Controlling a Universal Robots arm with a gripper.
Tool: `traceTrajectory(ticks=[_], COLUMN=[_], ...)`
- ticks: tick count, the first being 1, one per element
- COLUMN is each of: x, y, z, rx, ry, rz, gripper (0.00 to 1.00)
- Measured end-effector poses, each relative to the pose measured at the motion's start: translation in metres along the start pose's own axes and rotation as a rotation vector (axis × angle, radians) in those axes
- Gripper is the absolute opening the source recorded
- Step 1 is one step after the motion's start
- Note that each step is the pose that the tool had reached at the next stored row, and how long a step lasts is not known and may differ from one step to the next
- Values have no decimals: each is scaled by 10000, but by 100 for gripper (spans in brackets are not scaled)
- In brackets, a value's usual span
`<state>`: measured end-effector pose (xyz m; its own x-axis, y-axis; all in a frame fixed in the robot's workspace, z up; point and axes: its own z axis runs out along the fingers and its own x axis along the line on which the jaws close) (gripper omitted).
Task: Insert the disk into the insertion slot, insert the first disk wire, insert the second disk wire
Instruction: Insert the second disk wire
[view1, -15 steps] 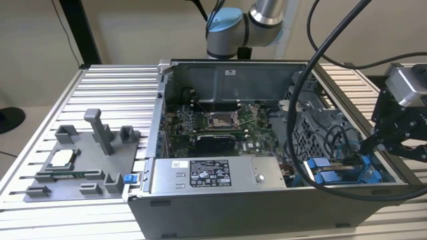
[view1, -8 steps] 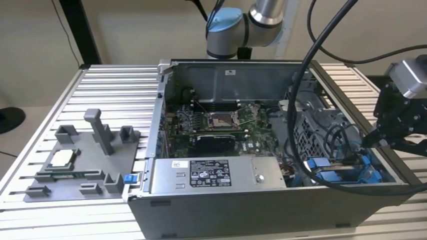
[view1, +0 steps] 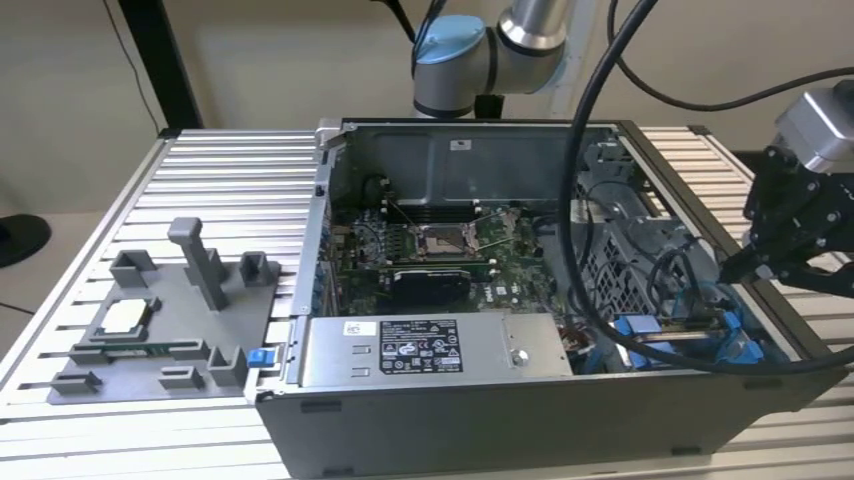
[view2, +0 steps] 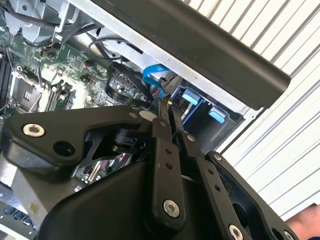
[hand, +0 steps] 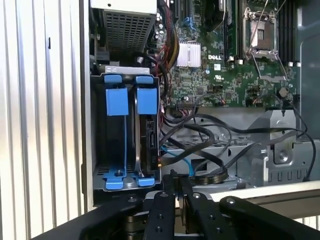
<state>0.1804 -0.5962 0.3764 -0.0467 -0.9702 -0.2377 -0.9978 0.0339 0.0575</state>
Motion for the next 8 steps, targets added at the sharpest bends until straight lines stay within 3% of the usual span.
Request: traceTrajectory(ticks=[8], x=[-10], y=[187], z=[-66], rx=[0], ry=[-3], rz=[0], gripper=[0])
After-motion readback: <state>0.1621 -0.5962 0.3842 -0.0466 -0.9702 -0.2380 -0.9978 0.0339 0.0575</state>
